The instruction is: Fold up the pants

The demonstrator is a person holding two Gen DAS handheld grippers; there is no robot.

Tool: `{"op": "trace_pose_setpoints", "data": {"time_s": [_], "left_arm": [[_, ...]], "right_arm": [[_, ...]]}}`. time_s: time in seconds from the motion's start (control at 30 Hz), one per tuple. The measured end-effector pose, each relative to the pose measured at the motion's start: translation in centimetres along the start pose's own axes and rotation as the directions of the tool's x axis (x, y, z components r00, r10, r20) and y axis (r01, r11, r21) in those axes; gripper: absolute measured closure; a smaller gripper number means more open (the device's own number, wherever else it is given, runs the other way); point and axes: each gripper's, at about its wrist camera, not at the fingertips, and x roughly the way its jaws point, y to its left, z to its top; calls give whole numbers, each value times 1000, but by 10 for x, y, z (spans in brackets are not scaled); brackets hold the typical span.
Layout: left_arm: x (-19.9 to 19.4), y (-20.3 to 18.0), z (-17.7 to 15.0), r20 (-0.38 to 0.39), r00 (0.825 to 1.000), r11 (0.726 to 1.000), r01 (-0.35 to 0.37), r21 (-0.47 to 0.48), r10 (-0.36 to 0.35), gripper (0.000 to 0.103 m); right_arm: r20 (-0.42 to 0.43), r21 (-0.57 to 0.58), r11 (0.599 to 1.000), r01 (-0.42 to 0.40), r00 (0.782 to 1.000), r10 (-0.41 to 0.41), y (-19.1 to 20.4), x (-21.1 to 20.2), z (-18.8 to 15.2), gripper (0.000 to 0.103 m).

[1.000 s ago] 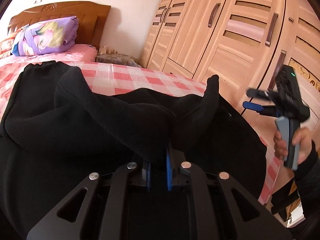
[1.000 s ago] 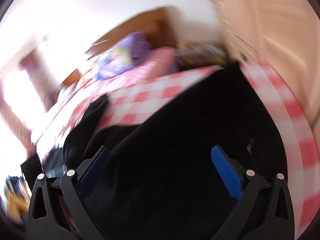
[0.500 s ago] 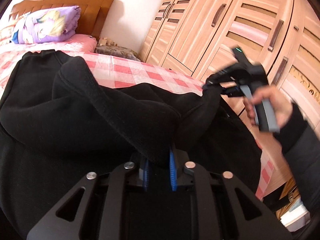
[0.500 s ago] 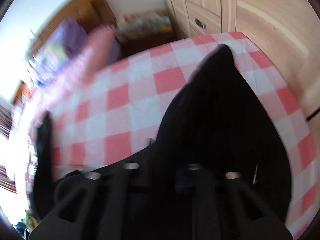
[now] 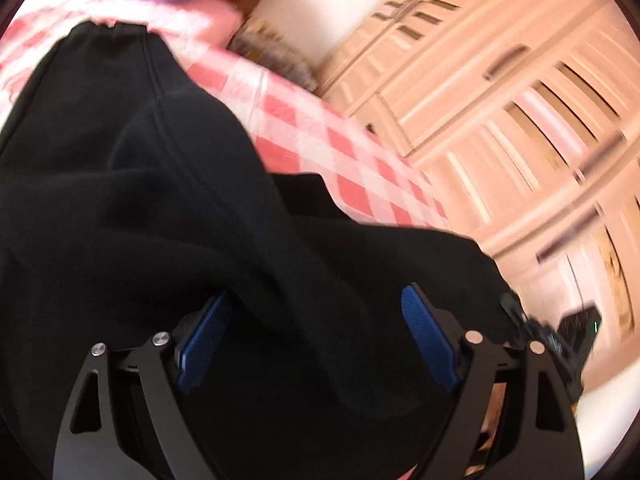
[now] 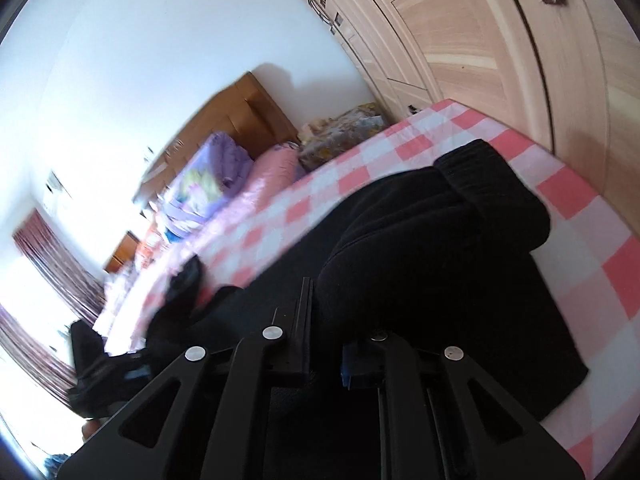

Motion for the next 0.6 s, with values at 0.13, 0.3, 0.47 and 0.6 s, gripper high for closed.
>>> {"op": "trace_pose_setpoints", "data": {"time_s": [0.13,0.3,0.47,0.6], "left_arm": [[17,3,48,-107,989,993,-107,-59,100,85],[-51,-32,134,223,973,997,44,56,-56,88],[-125,-80,102,429,874,929,61,364,-226,87],[-120,-30,5,406,910,925,-77,371,-87,86]], "right_arm": [[5,77,994,-84,996,84,6,0,22,90],[86,268,930,-253,967,239,-15,14,56,90],[131,250,900,-356,934,333,-24,-4,33,90],[-62,179,956,-232,967,247,-35,-8,-21,90]]}}
